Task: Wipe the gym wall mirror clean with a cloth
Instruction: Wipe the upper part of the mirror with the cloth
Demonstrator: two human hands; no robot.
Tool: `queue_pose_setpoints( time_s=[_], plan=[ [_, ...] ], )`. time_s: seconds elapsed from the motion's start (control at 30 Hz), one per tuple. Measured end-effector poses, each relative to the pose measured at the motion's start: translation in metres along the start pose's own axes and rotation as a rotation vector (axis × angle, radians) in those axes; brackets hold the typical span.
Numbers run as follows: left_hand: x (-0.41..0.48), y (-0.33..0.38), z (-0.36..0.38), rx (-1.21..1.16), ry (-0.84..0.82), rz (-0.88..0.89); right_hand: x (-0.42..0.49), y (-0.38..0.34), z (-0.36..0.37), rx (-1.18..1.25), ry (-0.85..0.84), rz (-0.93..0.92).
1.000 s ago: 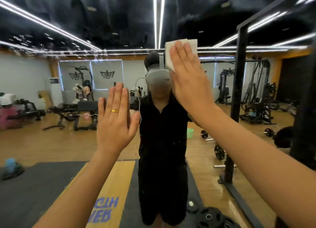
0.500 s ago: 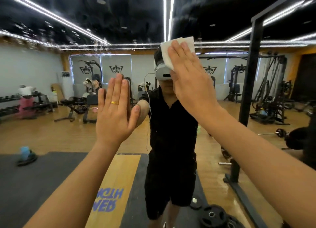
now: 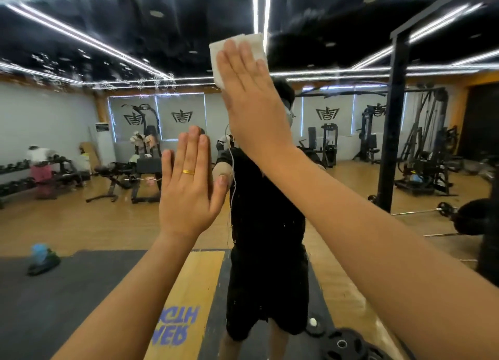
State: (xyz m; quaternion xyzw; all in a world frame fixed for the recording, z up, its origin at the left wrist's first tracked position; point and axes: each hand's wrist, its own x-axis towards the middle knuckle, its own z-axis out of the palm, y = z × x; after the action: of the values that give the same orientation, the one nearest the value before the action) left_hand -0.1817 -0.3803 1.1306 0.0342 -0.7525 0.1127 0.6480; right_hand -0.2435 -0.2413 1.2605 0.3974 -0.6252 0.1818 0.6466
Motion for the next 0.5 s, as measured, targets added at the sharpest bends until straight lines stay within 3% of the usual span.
queue_pose_setpoints(
  time_s=[0.1,0.23,0.33,0.4,0.5],
  plan=[
    [0.000,0.000,-0.001,0.005,-0.003,-0.001,-0.011,0.025,-0.018,0.042,-0.022,0.047],
    [-0.002,-0.001,-0.003,-0.003,0.003,0.006,-0.042,0.051,-0.043,0.101,0.073,0.386],
    [-0.001,-0.002,-0.002,-0.007,0.020,0.016,-0.025,0.030,-0.037,0.147,0.153,0.525],
    [0.001,-0.002,-0.002,-0.004,0.023,0.018,-0.005,0.009,-0.022,0.152,0.170,0.483],
    [0.002,-0.002,-0.001,-0.011,0.028,0.015,0.002,-0.007,-0.007,0.070,0.060,0.224]
  ],
)
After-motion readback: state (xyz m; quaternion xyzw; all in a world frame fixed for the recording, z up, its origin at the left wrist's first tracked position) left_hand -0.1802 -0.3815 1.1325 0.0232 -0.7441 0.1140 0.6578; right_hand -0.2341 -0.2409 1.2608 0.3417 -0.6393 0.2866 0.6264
